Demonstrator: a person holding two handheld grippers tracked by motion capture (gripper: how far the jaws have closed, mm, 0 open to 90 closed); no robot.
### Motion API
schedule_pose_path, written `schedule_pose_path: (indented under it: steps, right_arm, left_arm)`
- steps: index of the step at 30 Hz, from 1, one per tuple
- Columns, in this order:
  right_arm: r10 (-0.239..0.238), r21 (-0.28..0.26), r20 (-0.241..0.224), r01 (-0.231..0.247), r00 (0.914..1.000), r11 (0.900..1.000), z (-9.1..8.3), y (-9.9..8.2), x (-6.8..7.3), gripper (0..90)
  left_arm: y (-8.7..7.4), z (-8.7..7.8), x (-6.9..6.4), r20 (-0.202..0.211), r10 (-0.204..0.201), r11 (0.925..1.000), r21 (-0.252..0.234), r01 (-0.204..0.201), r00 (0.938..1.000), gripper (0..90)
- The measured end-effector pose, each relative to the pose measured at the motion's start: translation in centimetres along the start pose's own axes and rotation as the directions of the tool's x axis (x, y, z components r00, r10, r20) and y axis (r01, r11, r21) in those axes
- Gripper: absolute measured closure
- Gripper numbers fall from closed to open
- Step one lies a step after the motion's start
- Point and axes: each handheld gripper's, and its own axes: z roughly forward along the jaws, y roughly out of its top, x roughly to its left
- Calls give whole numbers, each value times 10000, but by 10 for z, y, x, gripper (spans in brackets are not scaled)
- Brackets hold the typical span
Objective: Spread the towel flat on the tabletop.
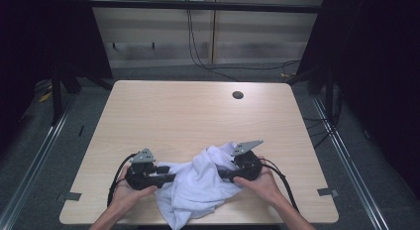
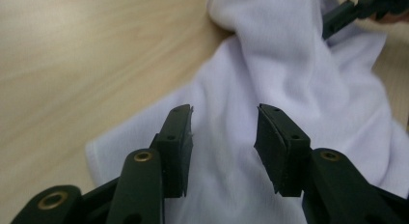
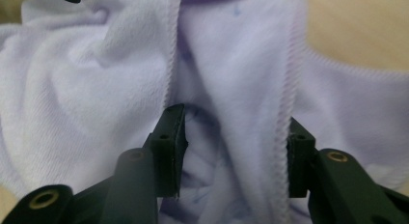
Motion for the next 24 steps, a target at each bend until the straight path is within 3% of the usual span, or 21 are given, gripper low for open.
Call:
schedule_pose_path:
  steps: [1,4,5,8,11,14,15,16,18,20,22,23,24]
  right_arm:
    - [71,-168,120,-69,9999,9998,-3,3,-2,495]
    - [254,-785,235,-235,9994,9966,-12,12,-9,492]
    - [287,-925,237,-264,9993,9954,-13,14,-11,492]
    - [321,-889,288,-294,9991,9956,-6,18,-16,482]
    - [318,-509,324,-301,9990,9983,5,18,-19,451]
    - [459,-686,-74,-463,9989,9966,7,17,-23,452]
    - [532,-643,-131,-540,9985,9965,8,17,-23,455]
    - [530,-627,-330,-550,9980,9965,9,17,-23,456]
    - [566,-542,-515,-594,9971,9968,10,16,-23,469]
    - [568,-481,-726,-604,9957,9970,12,15,-20,644]
    - [571,-595,-807,-620,9951,9963,9,17,-19,808]
    - [571,-595,-807,-620,9951,9963,9,17,-19,808]
    - [522,-747,-291,-542,9982,9957,3,19,-18,853]
  left_arm:
    - [10,8,1,-53,52,9999,-98,-52,10000,550]
    - [18,19,0,144,67,9999,-153,-65,9999,509]
    - [26,30,-3,265,273,9994,-216,-268,9993,487]
    - [37,44,-7,317,633,9974,-360,-622,9975,381]
    - [43,52,-9,435,588,9977,-361,-573,9973,335]
    - [47,71,-7,722,320,9995,-109,-313,9969,385]
    - [47,74,-7,1049,359,9993,-89,-352,9938,441]
    - [46,76,-7,1298,592,9982,-122,-581,9898,557]
    - [46,77,-8,1393,720,9973,12,-729,9876,680]
    - [45,71,-8,1541,717,9973,-246,-688,9855,782]
    - [46,60,-3,1501,512,9969,-660,-417,9873,808]
    - [46,60,-3,1501,512,9969,-660,-417,9873,820]
    - [48,49,1,1360,364,9934,-1124,-211,9900,822]
